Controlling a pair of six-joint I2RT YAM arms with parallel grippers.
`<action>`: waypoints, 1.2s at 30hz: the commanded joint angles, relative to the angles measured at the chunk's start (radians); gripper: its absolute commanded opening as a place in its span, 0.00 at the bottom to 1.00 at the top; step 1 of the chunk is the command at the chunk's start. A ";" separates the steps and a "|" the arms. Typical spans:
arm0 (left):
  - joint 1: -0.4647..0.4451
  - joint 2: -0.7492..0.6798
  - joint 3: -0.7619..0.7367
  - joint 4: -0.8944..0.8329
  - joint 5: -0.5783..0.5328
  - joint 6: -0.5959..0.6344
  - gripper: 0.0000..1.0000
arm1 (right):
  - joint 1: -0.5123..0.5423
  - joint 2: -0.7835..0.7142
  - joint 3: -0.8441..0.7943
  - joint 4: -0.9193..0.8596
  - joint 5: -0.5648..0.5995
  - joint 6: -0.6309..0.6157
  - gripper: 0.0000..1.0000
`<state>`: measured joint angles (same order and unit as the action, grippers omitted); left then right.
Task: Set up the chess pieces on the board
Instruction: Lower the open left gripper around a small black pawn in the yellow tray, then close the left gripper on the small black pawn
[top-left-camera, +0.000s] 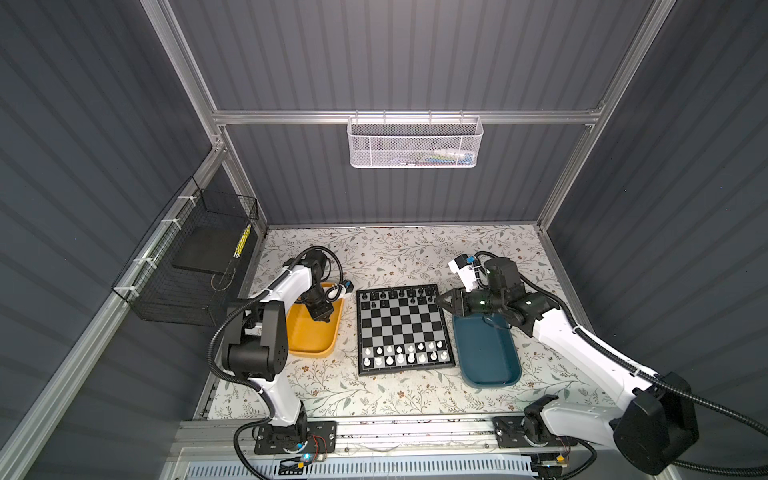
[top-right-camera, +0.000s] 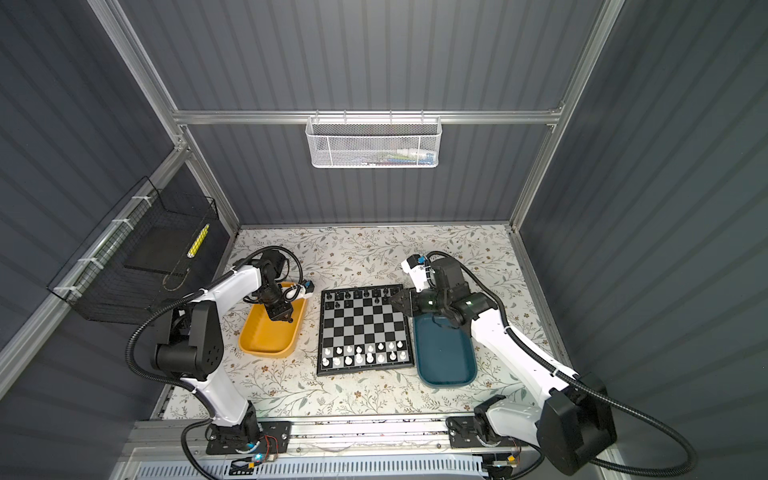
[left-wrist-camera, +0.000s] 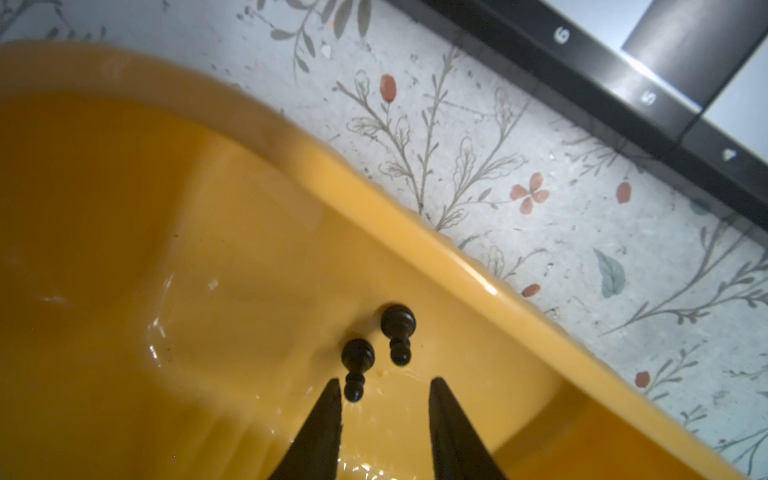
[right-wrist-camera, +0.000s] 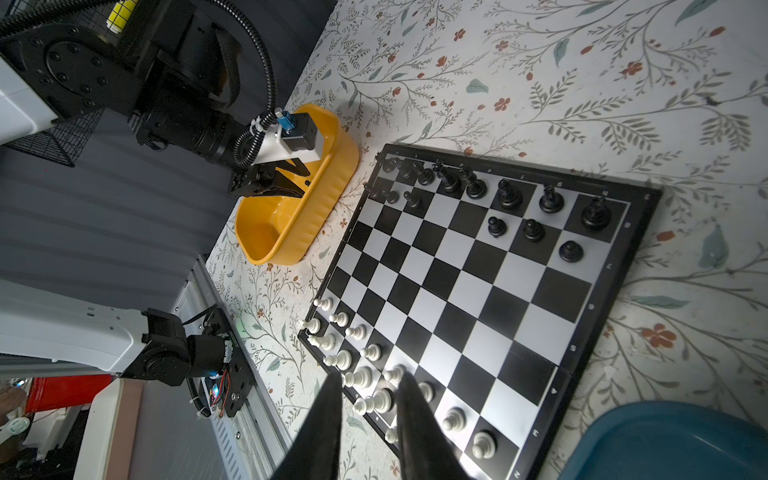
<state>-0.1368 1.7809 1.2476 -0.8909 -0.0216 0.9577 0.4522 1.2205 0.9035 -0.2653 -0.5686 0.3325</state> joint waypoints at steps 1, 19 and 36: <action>-0.009 0.023 -0.019 -0.005 0.022 0.027 0.37 | 0.000 0.001 0.015 -0.019 0.006 -0.003 0.27; -0.038 0.032 -0.057 0.041 -0.006 0.036 0.27 | 0.000 -0.004 0.008 -0.019 0.009 -0.002 0.27; -0.038 0.015 -0.057 0.061 -0.019 0.036 0.17 | -0.001 -0.006 0.002 -0.016 0.008 0.004 0.27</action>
<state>-0.1696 1.8042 1.1992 -0.8207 -0.0380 0.9771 0.4522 1.2205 0.9035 -0.2657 -0.5644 0.3332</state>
